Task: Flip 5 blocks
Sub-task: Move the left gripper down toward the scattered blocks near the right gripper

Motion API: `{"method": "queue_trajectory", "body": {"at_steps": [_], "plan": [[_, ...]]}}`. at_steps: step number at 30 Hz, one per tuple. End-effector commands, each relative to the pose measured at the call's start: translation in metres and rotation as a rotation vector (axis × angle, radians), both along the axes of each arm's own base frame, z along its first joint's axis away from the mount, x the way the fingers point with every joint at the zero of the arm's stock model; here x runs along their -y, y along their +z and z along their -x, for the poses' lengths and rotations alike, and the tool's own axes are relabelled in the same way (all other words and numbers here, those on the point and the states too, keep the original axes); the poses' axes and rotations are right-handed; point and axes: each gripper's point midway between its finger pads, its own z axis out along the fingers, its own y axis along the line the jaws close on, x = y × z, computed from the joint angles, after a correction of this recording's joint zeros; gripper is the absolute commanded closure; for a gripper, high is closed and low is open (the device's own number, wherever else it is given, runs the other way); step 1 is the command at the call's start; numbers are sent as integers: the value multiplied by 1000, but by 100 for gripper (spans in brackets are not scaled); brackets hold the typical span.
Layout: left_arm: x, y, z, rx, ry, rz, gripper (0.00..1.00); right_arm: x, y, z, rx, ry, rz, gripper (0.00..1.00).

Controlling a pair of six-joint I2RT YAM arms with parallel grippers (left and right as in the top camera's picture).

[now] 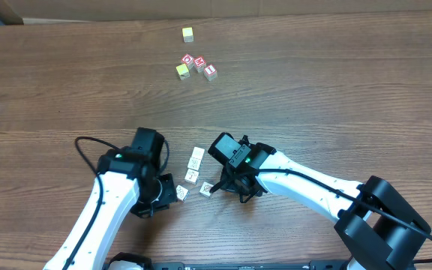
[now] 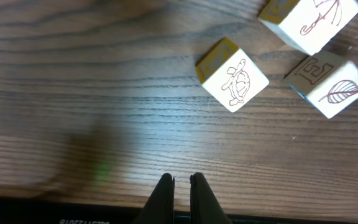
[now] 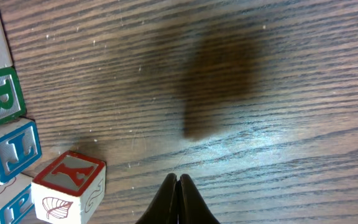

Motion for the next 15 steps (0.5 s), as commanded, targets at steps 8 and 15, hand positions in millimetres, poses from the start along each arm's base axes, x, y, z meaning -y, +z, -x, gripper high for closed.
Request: {"method": "queue_trajectory", "body": {"at_steps": [8, 15], "plan": [[0, -36, 1, -72, -7, -135, 96, -3, 9, -6, 38, 2, -11, 96], [1, -45, -1, -55, -7, -129, 96, -1, 9, -8, 49, -2, -2, 96]]}}
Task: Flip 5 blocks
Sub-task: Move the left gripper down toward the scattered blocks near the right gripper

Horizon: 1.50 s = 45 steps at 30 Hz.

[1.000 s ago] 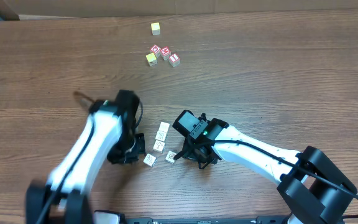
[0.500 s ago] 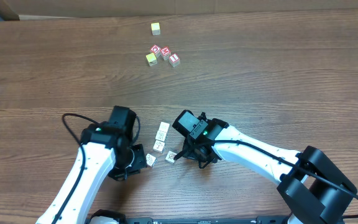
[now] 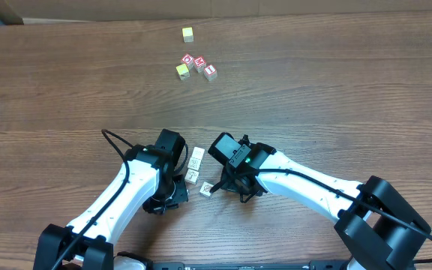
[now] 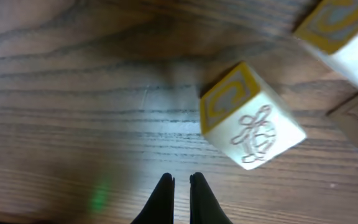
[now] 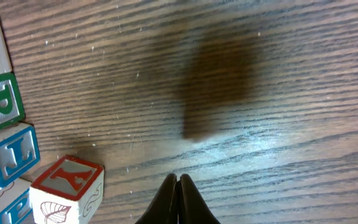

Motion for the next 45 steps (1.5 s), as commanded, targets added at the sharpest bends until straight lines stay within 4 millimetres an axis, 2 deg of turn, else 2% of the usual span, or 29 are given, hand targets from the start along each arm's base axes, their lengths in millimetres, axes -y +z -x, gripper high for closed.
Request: {"method": "queue_trajectory", "body": {"at_steps": [1, 11, 23, 32, 45], "plan": [[-3, -4, 2, 1, 10, -23, 96, -3, 9, -7, 38, 2, -13, 96], [5, -7, -6, 27, 14, 14, 96, -3, 9, -6, 38, 2, -12, 96], [9, -20, -10, 4, 17, 24, 96, -3, 9, -6, 38, 2, -12, 96], [30, -20, -19, 32, 1, 138, 96, -3, 9, -6, 38, 1, -12, 96], [38, -19, -28, 64, 2, 180, 96, -2, 9, -6, 34, 2, -9, 96]]}}
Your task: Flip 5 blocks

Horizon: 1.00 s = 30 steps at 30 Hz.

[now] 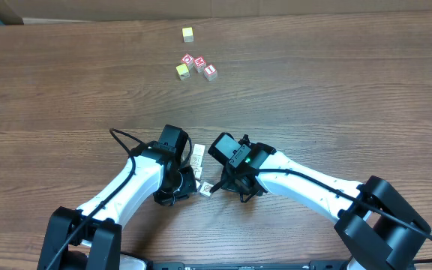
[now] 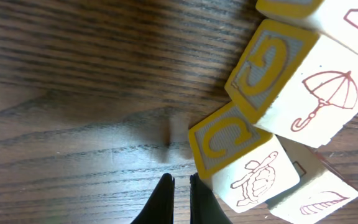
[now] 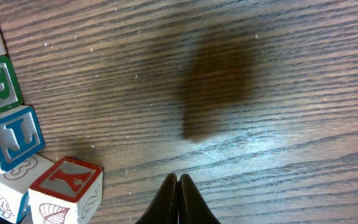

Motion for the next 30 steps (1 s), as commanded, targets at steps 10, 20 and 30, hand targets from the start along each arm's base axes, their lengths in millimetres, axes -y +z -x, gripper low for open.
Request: {"method": "queue_trajectory", "body": {"at_steps": [10, 20, 30], "plan": [[9, 2, -10, 36, -8, 34, 96, -4, 9, -4, 24, 5, -20, 96], [8, 2, -8, 25, -5, 32, 96, -6, 9, -2, 14, 7, -27, 96], [15, 3, -8, 20, 15, 71, 96, -6, 9, -2, 13, 8, -28, 96]]}}
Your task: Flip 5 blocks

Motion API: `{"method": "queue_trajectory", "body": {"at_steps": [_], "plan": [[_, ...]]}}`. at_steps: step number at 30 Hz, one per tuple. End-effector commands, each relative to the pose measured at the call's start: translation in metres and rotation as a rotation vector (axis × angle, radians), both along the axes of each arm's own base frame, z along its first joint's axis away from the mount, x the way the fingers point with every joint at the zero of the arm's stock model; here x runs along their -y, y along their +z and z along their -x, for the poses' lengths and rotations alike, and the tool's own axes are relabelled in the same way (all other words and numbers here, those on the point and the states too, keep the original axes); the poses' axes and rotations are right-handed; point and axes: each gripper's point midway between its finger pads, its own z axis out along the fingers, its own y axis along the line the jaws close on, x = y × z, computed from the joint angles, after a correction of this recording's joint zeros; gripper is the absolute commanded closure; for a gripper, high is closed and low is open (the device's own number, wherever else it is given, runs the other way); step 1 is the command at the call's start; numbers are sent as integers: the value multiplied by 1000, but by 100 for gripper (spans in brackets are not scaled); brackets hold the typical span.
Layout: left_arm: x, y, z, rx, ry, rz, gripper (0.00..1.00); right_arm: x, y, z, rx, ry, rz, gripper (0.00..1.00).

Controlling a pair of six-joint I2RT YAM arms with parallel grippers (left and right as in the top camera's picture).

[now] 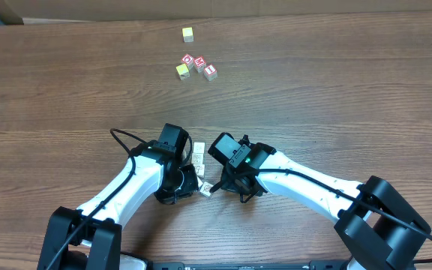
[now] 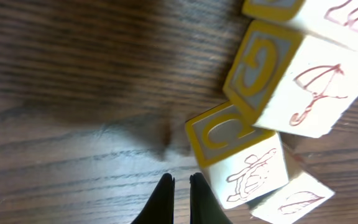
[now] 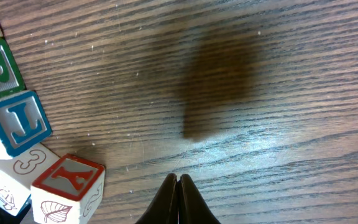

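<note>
A tight cluster of picture blocks lies between my two arms (image 1: 199, 157). In the left wrist view, the turtle block with a yellow C face (image 2: 236, 157) touches the umbrella block with a yellow G face (image 2: 279, 79), and a leaf block (image 2: 294, 199) sits below them. My left gripper (image 2: 180, 180) is shut and empty, its right finger right beside the turtle block. The right wrist view shows a green B block, a blue L block (image 3: 17, 121) and a red Y block (image 3: 67, 185). To their right, my right gripper (image 3: 178, 179) is shut and empty.
Far up the table stand a lone yellow block (image 1: 188, 34) and a small group of red and yellow blocks (image 1: 197, 66). The brown wooden table (image 1: 336, 97) stretches to the right. Both arms crowd the near cluster from either side.
My left gripper sits a little closer against the turtle block, and the cluster has shifted slightly. In the right wrist view the L block has turned a bit. My right gripper stays put.
At first my left gripper was left of the cluster, and the turtle block lay apart from the others. Then the gripper was nearer and the turtle block looked tilted. Later that block pressed against the umbrella block, and the cluster is now packed tight.
</note>
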Motion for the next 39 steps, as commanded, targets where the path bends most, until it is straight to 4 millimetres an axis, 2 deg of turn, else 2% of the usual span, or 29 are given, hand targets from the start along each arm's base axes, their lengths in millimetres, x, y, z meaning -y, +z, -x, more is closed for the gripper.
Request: {"method": "queue_trajectory", "body": {"at_steps": [1, 12, 30, 35, 39], "plan": [[8, 2, -4, 4, 16, 31, 96, -5, 9, -3, 19, 7, -23, 96], [13, 3, -12, 36, 17, 56, 96, -6, 9, -3, 17, 6, -26, 96], [17, 5, -16, 55, -9, 80, 96, -19, 9, 17, -82, 15, -100, 95], [15, 25, -26, 96, -71, 55, 96, -25, 7, 27, -97, -8, -97, 96], [-4, 60, -57, 190, -57, -83, 96, -28, 7, 28, -76, -6, -90, 96]]}}
